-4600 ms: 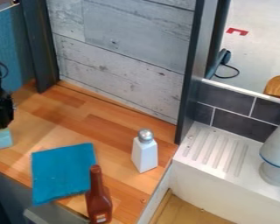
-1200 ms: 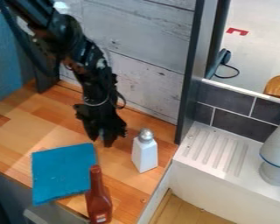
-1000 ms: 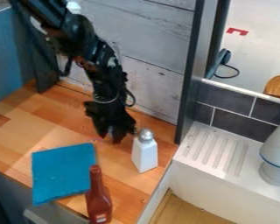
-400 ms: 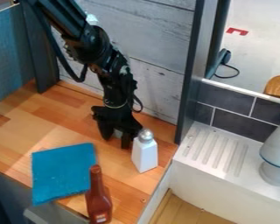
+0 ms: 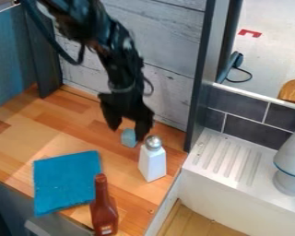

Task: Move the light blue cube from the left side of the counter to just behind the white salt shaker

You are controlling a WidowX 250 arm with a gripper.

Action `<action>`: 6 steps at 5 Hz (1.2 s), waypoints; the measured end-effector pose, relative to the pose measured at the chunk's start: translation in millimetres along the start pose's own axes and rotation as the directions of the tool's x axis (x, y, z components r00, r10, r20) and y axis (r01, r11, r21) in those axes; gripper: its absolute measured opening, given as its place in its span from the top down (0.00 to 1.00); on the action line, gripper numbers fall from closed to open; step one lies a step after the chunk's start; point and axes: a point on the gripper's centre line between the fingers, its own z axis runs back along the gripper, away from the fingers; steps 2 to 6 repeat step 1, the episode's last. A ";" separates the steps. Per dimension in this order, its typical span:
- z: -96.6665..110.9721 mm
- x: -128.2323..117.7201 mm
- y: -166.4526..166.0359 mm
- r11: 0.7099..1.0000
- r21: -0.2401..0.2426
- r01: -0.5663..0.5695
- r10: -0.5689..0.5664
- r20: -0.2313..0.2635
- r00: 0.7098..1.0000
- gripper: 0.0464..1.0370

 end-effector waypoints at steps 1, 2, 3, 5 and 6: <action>53.3 -7.7 17.0 0.999 -0.040 -0.035 0.037 0.063 0.997 0.03; 53.3 -7.7 17.0 0.999 -0.040 -0.035 0.037 0.063 0.997 0.03; 53.3 -7.7 17.0 0.999 -0.040 -0.035 0.037 0.063 0.997 0.03; 53.3 -7.7 17.0 0.999 -0.040 -0.035 0.037 0.063 0.997 0.03; 53.3 -7.7 17.0 0.999 -0.040 -0.035 0.037 0.063 0.997 0.03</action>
